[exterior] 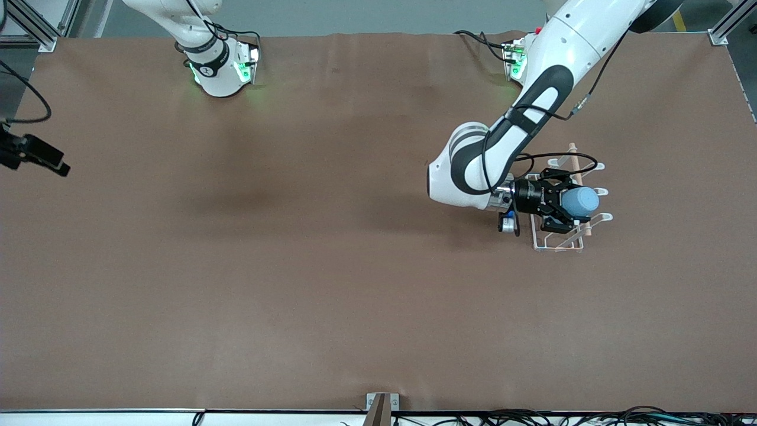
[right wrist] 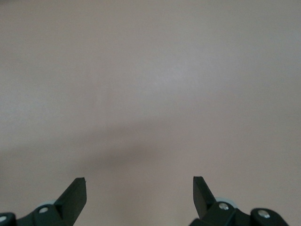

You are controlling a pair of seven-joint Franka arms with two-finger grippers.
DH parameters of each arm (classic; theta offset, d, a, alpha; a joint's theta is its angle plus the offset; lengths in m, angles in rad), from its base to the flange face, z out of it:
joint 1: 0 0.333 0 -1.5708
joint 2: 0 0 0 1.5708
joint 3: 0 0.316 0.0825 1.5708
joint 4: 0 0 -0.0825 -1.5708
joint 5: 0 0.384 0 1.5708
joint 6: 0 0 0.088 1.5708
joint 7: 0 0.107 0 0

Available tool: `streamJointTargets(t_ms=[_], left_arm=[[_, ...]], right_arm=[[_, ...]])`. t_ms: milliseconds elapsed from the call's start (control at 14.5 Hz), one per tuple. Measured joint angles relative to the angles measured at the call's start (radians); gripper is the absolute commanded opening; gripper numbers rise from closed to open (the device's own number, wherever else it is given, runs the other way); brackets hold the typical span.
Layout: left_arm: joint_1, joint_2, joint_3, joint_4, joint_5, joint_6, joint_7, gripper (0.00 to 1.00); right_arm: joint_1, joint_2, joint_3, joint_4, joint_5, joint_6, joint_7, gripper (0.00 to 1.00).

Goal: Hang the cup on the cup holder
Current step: 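Lower the cup onto a rack hook with the left gripper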

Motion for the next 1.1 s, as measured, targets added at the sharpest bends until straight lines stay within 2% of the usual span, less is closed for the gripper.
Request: streamJointTargets(t_ms=[207,414,690,1103], left_arm=[[-0.002,0.025,0.017,-0.006,0.036,0.000,0.047,0.00],[-0.002,0.049,0.025,-0.009,0.046,0.000,0.062,0.00],[-0.003,0.079,0.034,-0.019,0.048,0.000,0.062,0.01],[-0.004,0.124,0.043,-0.021,0.049,0.000,-0.005,0.05]], right_arm=[[0.022,-0.035,-0.016,0.020,0.000,-0.022,0.038,1.00],[0.022,-0.036,-0.019,0.106,-0.004,-0.092,0.041,1.00],[0.023,0.004,-0.020,0.164,-0.010,-0.101,0.008,1.00],[0.018,0.036,-0.021,0.181,-0.013,-0.118,-0.021,1.00]])
